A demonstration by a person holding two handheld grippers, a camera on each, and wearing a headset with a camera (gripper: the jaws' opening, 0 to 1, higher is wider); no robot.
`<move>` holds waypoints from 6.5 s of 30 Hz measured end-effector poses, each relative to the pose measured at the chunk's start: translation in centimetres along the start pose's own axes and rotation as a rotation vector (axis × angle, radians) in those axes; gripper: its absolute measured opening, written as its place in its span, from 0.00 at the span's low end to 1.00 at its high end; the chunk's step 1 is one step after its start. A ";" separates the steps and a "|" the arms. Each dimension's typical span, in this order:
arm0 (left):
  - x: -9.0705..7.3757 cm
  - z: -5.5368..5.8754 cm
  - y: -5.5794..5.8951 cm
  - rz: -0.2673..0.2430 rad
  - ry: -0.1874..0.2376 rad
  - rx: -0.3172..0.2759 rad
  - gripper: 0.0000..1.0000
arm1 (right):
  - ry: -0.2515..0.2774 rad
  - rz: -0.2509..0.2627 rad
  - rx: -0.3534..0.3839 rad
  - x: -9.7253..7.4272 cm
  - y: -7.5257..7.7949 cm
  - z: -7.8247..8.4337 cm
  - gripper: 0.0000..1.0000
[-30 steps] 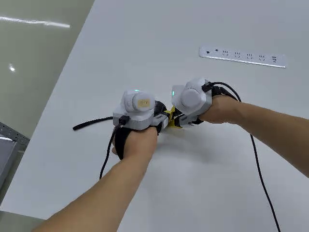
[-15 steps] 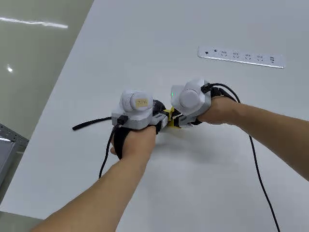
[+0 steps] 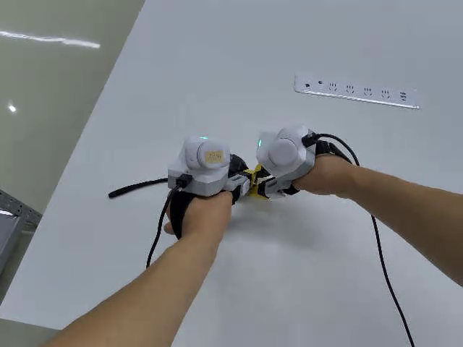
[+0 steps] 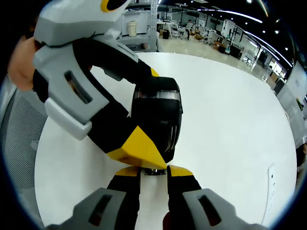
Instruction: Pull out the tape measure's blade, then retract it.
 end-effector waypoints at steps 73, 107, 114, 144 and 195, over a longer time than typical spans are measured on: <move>-9.6 -0.3 -1.5 0.099 0.079 0.173 0.81 | 0.373 0.429 0.476 -12.6 -7.9 2.1 0.50; -16.0 1.5 -3.9 0.172 0.120 0.205 0.93 | 0.447 0.587 0.641 -17.1 -16.5 4.9 0.70; -17.2 2.0 -3.7 0.193 0.114 0.190 0.96 | 0.457 0.605 0.671 -17.5 -18.4 5.1 0.76; -21.8 3.7 -4.1 0.199 0.123 0.175 1.00 | 0.499 0.686 0.779 -19.4 -25.0 7.3 0.94; -23.6 3.9 -8.4 0.095 0.157 0.018 1.00 | 0.479 0.640 0.741 -19.6 -24.1 6.9 0.97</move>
Point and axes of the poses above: the centre of the closed fingertips' face, and the gripper's own axes: x roughly forward along the fingers, y roughly to its right, z roughly out of its underside, the point moved 2 cm from there along -x, roughly backward along the fingers, and after that the axes turned 13 degrees about -z, right-handed, at the moved point
